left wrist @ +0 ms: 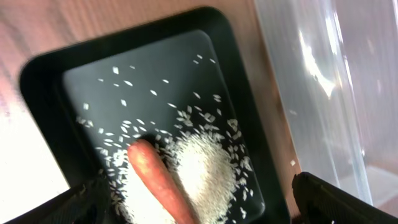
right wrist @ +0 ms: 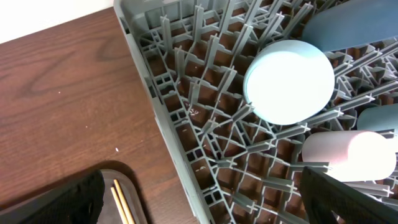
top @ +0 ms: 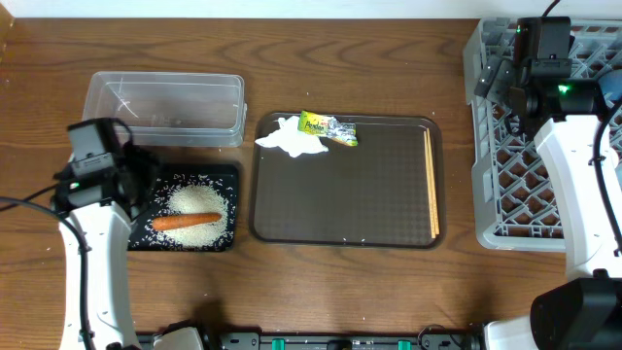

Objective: Sort waste into correct bins and load items into the dishwasher rack
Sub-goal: 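Move the right gripper to the wooden chopsticks on the middle tray, then grasp one wooden chopstick with the right gripper and lift it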

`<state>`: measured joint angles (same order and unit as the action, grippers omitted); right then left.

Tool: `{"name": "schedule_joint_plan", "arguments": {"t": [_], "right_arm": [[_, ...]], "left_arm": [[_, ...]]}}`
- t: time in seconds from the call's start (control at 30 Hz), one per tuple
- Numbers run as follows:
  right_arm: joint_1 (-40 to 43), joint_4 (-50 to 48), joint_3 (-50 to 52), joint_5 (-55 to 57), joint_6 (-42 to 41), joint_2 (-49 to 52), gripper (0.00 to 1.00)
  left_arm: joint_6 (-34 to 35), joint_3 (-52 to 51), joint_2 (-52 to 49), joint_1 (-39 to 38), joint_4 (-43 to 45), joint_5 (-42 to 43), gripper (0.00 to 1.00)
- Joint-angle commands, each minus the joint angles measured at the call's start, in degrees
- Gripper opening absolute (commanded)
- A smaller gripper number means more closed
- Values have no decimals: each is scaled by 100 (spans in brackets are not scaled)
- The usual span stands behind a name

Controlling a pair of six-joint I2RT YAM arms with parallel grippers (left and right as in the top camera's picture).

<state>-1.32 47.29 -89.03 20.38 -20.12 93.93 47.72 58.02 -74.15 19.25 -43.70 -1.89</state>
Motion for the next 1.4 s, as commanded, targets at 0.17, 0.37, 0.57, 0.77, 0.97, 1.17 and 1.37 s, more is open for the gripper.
{"name": "schedule_joint_plan", "arguments": {"t": [0.17, 0.37, 0.57, 0.77, 0.97, 1.17, 1.37], "right_arm": [[17, -66, 35, -1622, -179, 24, 99], [17, 411, 39, -3482, -420, 24, 99], [-472, 498, 308, -3963, -107, 240, 99], [-1263, 400, 1134, -2500, -518, 739, 99], [-1370, -48, 1539, -2339, -619, 1491, 99], [-1215, -103, 1539, -2319, -227, 1971, 99], [-1174, -109, 1539, -2321, -33, 2009, 99]], "left_arm": [[-76, 92, -7, 120, -37, -4, 99], [-76, 92, -7, 120, -37, -4, 98], [-76, 92, -7, 120, -37, -4, 98], [-76, 92, -7, 120, -37, -4, 98], [-76, 92, -7, 120, -37, -4, 98], [-76, 92, -7, 120, -37, -4, 98], [-76, 92, -7, 120, -37, -4, 98]]}}
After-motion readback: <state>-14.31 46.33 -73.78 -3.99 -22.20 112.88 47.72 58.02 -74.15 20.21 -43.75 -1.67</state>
